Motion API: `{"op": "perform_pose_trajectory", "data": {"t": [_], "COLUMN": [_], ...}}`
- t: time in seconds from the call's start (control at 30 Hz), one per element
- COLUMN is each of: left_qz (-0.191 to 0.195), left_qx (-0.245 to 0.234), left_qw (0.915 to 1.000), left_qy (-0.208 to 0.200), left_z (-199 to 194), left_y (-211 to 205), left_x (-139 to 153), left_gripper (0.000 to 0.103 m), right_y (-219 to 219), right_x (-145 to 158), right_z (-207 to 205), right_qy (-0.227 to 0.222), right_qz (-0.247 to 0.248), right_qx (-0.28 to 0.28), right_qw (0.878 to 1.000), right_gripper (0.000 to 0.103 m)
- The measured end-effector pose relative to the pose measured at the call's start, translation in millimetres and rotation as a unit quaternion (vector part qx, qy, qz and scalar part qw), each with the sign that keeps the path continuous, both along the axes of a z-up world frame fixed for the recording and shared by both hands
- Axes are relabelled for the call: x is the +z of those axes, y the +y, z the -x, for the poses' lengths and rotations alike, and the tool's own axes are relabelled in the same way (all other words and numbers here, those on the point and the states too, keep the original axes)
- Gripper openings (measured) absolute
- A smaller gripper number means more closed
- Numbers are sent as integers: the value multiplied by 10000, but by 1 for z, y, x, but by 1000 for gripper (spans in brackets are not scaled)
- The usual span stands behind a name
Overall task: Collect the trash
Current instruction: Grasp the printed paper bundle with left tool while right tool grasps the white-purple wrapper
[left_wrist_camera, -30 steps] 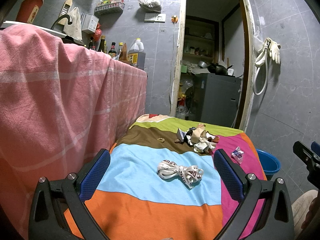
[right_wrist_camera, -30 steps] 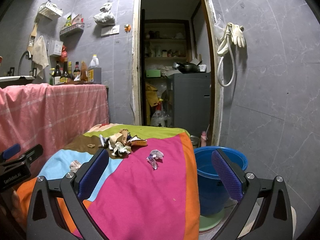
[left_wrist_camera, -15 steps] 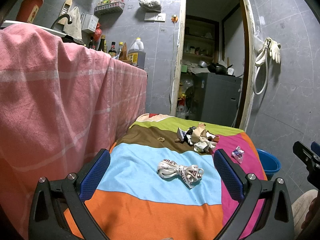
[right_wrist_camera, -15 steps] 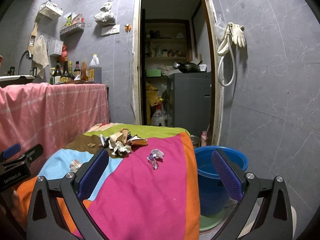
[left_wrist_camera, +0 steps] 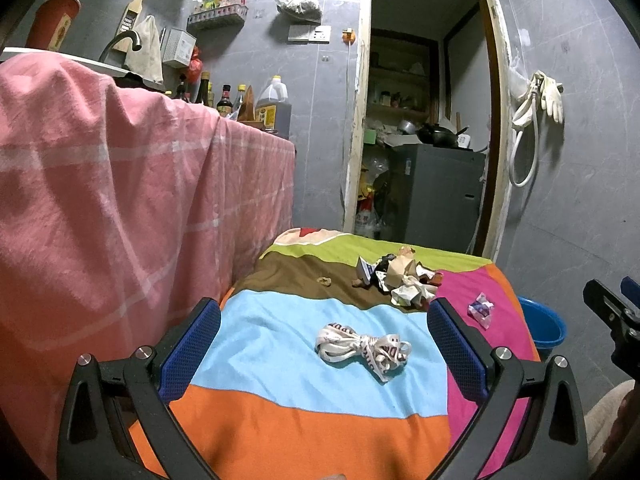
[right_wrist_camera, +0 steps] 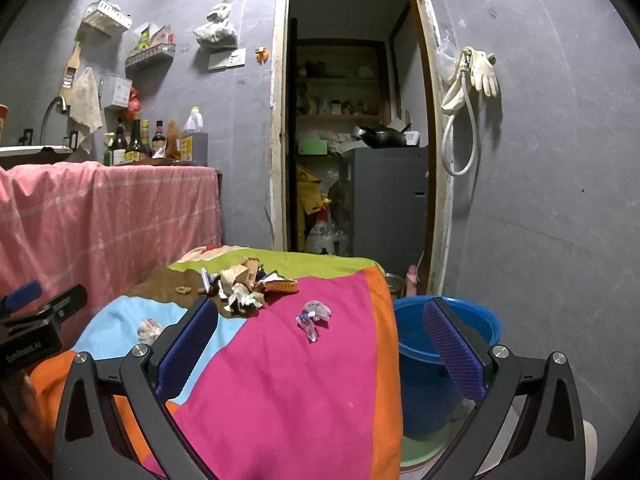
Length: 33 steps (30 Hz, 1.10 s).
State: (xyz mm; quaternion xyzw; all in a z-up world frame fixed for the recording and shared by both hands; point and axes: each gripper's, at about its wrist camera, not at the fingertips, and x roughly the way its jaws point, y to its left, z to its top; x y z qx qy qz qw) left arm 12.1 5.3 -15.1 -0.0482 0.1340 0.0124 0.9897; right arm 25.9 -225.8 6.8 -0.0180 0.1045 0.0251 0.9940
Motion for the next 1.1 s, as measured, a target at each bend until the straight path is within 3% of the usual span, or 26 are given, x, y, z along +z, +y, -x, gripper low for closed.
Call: {"op": "perform_pose_trajectory", "data": {"t": [0.17,0.3,0.67,0.77,0.87,0.97,1.1], "left_qz": [85,115,298,377,542,622,687], "left_qx": [26,42,-177,-266,-379,-372,-358], "left_qw": [9998,9973,9813,9761,9662,9596,9579], "left_qy": [183,725,1892,2123,2491,2719,2765], "left_z": [-12,-37,-93,-104,-118,-128,-137], "left_y": [1,-2,-19,-22,-22,-22,-21], "left_x": [2,-5,-28,-34,-44,-50,-50], "left_gripper": [101,101,100,92,76,69,62], "right_y": [-7,-13,-31,-33,-32,-34,-35], "right_x": [6,4,-24,-35,-44,-52,-60], "right_z": [-17,-34,-107,-125,-142,-160,-178], "right_qy": [-99,-146,618,880,1159,1469,1813], "right_qz": [89,125,200,114,68,-71,-139], "right_qx": [81,149,773,987,1121,1241,1309], "right_qw": [9999,9997,9949,9912,9869,9813,9746], "right_gripper": [103,103,103,103,103,103,94]}}
